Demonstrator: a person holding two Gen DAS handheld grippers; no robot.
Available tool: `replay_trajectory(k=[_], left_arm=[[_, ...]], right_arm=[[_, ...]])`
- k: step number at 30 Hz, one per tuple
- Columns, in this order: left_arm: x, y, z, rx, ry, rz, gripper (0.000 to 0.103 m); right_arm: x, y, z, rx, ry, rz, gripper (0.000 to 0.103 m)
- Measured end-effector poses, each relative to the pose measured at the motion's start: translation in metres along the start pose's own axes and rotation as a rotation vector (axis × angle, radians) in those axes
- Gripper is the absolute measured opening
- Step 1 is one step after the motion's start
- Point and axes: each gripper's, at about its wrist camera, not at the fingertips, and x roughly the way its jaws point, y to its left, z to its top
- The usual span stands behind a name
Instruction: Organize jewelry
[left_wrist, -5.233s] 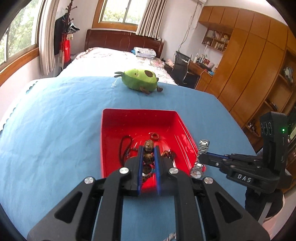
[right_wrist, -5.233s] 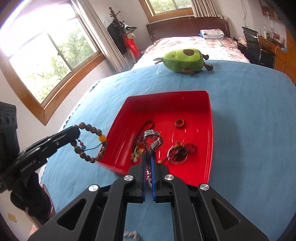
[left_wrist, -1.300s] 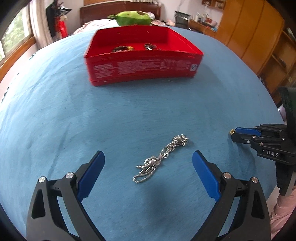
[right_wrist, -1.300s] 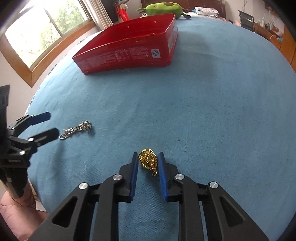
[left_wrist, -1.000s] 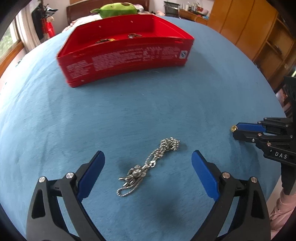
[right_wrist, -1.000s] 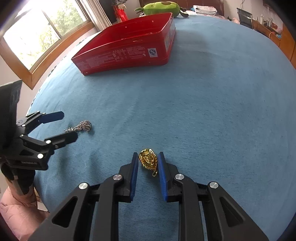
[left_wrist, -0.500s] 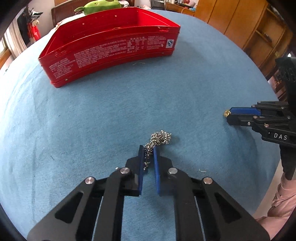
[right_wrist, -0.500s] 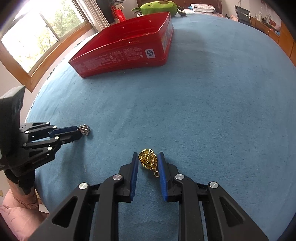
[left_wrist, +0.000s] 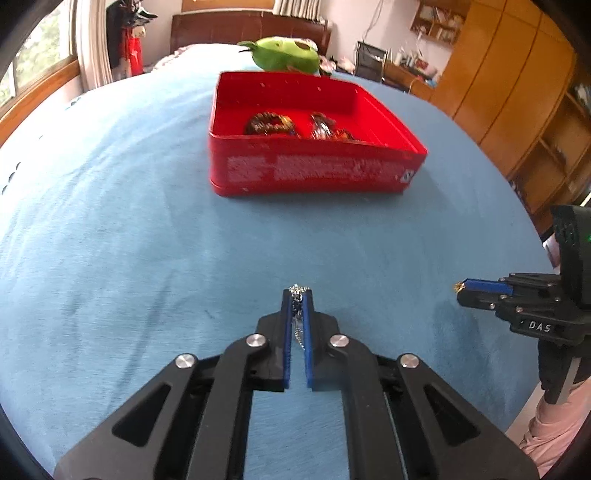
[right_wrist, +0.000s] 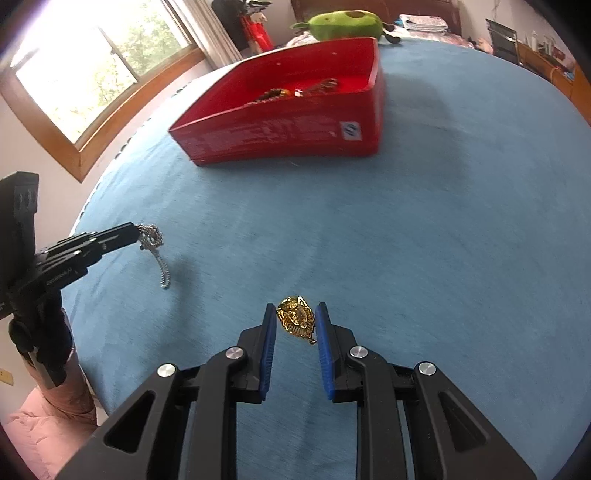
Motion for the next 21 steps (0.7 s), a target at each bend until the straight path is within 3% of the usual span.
replay_trajectory(k=[4, 11, 21], left_arm=[[-0.003, 0.003, 0.001, -0.002, -0.014, -0.001, 0.003], [0.024, 0.012, -0.007, -0.005, 0.04, 0.019, 0.002], [0.042, 0.012, -0.007, 0.002, 0.075, 0.025, 0.005]], right_arm=[[0.008, 0.013, 0.006, -0.022, 0.009, 0.015, 0.021], [0.031, 0.018, 0.004, -0.023, 0.065, 0.002, 0.022], [0.036, 0.026, 0.003, -0.066, 0.064, -0.021, 0.022]])
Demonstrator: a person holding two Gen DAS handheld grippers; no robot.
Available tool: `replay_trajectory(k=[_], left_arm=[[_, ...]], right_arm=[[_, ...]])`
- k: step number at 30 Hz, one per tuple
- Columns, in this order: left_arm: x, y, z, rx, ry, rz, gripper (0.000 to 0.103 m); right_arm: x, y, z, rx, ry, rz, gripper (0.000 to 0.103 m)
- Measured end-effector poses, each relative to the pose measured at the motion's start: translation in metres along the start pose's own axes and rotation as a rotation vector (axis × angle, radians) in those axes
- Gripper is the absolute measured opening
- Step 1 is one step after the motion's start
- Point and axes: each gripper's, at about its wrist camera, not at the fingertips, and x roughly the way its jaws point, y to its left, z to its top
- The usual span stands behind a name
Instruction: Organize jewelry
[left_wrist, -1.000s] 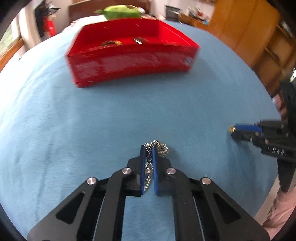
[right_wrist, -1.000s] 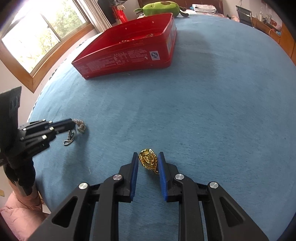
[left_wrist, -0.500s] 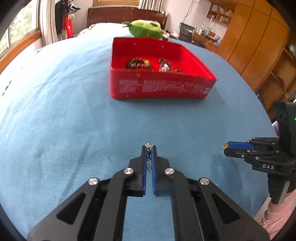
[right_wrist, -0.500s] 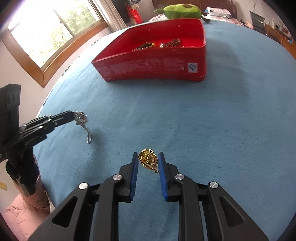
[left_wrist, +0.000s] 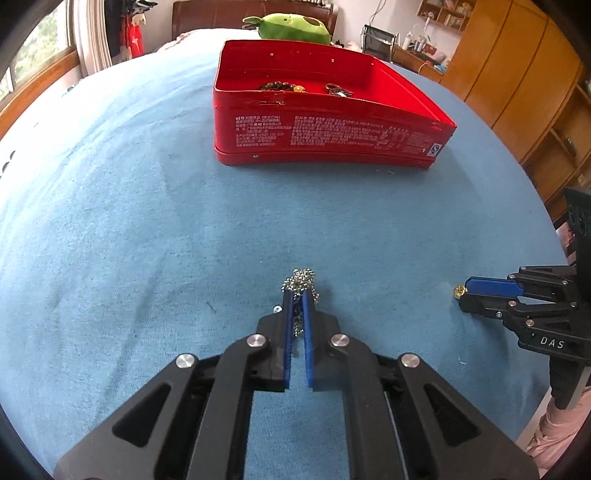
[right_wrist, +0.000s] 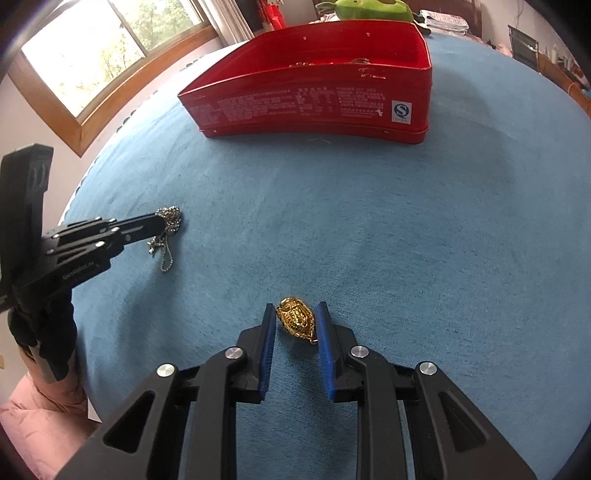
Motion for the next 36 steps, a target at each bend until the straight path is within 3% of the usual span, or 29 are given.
replay_trajectory(k=[6, 10, 21, 29, 32, 34, 36], left_arm=[[-0.001, -0.003, -0.004, -0.001, -0.004, -0.01, 0.003], [-0.008, -0.001, -0.005, -0.021, -0.016, -0.047, 0.001], [-0.044, -0.003, 0.0, -0.016, -0.104, -0.056, 0.001], [-0.024, -0.002, -0.008, 0.003, -0.038, -0.042, 0.001], [-0.019, 0.0, -0.009, 0.002, -0.013, -0.036, 0.006], [-0.017, 0.001, -0.008, 0.003, -0.001, -0.02, 0.022], [-0.016, 0.002, -0.007, -0.003, -0.002, 0.004, 0.048]], right_arm=[[0.0, 0.01, -0.004, -0.041, -0.022, -0.044, 0.021], [-0.005, 0.008, -0.004, -0.008, -0.032, -0.004, 0.021], [-0.028, 0.006, 0.005, 0.011, -0.092, 0.019, 0.021], [-0.015, 0.001, 0.005, 0.016, -0.051, 0.03, 0.021], [-0.011, 0.001, 0.004, 0.015, -0.042, 0.03, 0.021], [-0.009, 0.001, 0.006, 0.015, -0.041, 0.031, 0.021], [-0.008, 0.001, 0.006, 0.014, -0.041, 0.032, 0.021]])
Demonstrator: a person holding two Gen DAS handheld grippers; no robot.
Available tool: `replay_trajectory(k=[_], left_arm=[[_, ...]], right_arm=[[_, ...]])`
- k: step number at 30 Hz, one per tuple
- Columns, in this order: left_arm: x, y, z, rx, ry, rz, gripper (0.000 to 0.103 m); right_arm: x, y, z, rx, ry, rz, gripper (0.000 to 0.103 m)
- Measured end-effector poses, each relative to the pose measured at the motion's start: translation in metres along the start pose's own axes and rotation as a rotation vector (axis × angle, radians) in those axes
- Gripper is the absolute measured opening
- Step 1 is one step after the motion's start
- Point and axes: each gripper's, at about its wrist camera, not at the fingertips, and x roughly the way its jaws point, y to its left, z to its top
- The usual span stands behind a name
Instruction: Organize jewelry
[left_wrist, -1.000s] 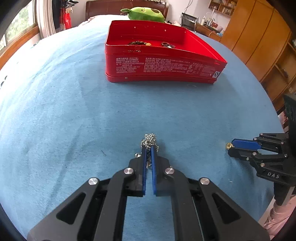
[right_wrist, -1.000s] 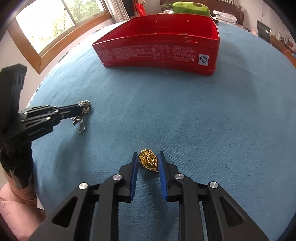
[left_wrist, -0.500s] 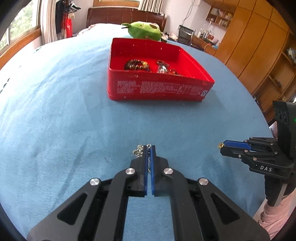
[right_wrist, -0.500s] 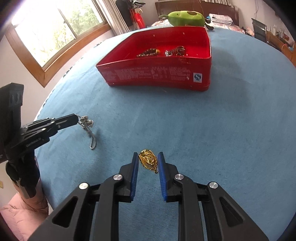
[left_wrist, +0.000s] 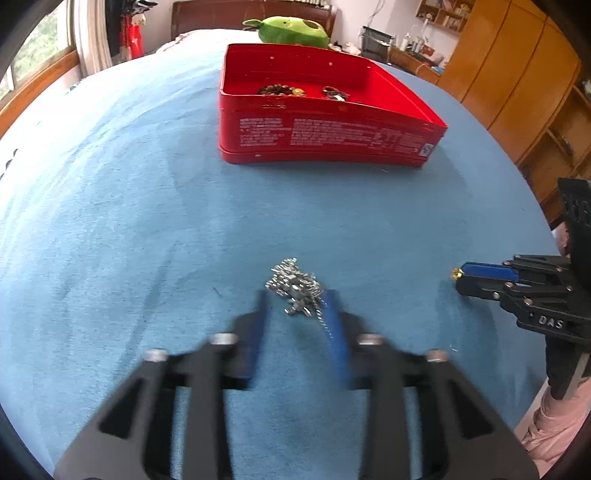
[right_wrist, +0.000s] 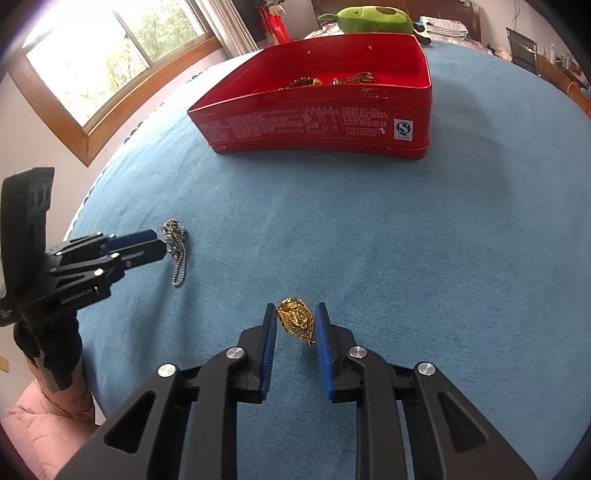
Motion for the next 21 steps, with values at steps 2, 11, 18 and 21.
replay_trajectory(k=[2, 11, 18, 21], left_arm=[[0.002, 0.0, 0.002, 0.0, 0.002, 0.007, 0.049], [0.023, -0.008, 0.006, 0.011, 0.047, 0.051, 0.026], [0.023, -0.006, 0.008, -0.022, 0.029, 0.013, 0.014], [0.015, -0.007, 0.009, -0.032, 0.006, -0.016, 0.014]], right_arm=[[0.0, 0.0, 0.0, 0.0, 0.001, 0.001, 0.021], [0.001, 0.0, 0.001, -0.002, 0.003, 0.005, 0.021], [0.003, -0.001, 0.001, 0.002, 0.008, 0.013, 0.021], [0.0, -0.002, 0.002, 0.002, 0.0, 0.015, 0.021]])
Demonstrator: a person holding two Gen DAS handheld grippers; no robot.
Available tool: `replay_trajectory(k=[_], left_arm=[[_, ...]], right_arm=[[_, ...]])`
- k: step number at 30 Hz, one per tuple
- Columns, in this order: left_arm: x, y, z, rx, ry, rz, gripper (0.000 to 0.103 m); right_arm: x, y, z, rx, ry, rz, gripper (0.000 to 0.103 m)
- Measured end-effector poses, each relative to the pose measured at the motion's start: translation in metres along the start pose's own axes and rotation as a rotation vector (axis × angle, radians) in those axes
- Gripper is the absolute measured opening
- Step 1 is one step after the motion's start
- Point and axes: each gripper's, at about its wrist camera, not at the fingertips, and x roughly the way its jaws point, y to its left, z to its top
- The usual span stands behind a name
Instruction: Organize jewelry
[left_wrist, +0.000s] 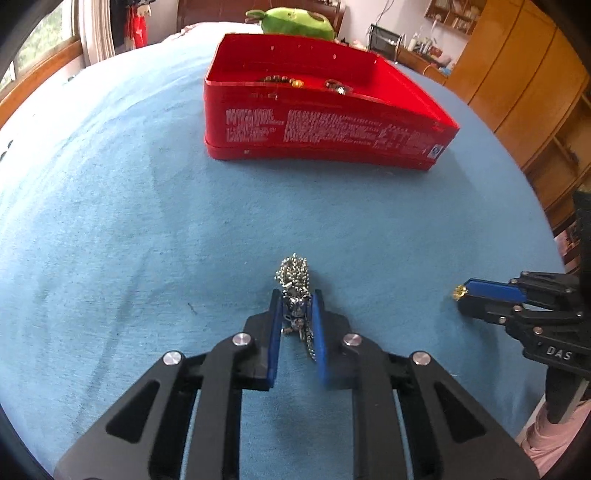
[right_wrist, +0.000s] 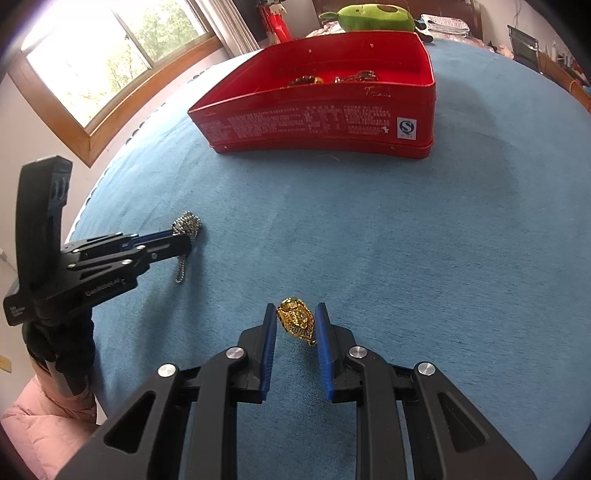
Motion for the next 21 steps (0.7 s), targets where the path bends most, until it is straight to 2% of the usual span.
replay_trajectory(k=[9, 21], left_arm=[[-0.047, -0.007, 0.006, 0.019, -0.113, -0.008, 0.014], [-0.089, -0.018, 0.015, 0.035, -0.217, -0.032, 0.014]], right_arm=[[-0.019, 0.002, 0.005, -0.007, -0.043, 0.0, 0.021], [-0.038, 0.008, 0.012, -0.025, -0.081, 0.001, 0.021]])
